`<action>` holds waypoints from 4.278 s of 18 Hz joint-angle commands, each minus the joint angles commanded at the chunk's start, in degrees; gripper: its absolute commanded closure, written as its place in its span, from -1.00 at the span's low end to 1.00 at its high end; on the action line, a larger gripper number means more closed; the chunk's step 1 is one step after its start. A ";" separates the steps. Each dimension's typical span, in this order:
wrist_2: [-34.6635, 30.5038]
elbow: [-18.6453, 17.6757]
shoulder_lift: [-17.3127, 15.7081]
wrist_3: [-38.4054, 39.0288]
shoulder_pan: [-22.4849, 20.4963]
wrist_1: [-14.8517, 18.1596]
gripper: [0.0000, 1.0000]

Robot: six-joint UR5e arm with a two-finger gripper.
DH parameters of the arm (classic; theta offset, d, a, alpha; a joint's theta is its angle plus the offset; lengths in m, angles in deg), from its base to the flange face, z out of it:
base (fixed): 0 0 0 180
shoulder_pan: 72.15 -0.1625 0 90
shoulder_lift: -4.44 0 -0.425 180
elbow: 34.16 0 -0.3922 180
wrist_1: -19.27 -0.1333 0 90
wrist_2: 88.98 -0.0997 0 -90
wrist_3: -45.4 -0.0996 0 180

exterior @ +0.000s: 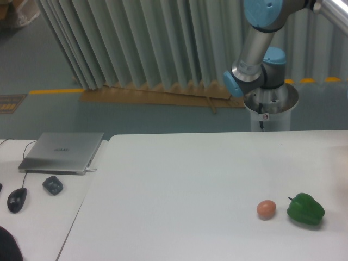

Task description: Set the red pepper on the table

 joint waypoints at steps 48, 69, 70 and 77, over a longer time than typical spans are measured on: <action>1.32 2.90 1.67 2.73 -0.53 0.26 0.00; 6.68 1.84 -6.85 5.18 3.68 13.18 0.00; 6.68 1.75 -7.20 5.36 4.13 14.31 -0.01; 6.33 0.44 -8.43 5.71 8.17 16.88 0.00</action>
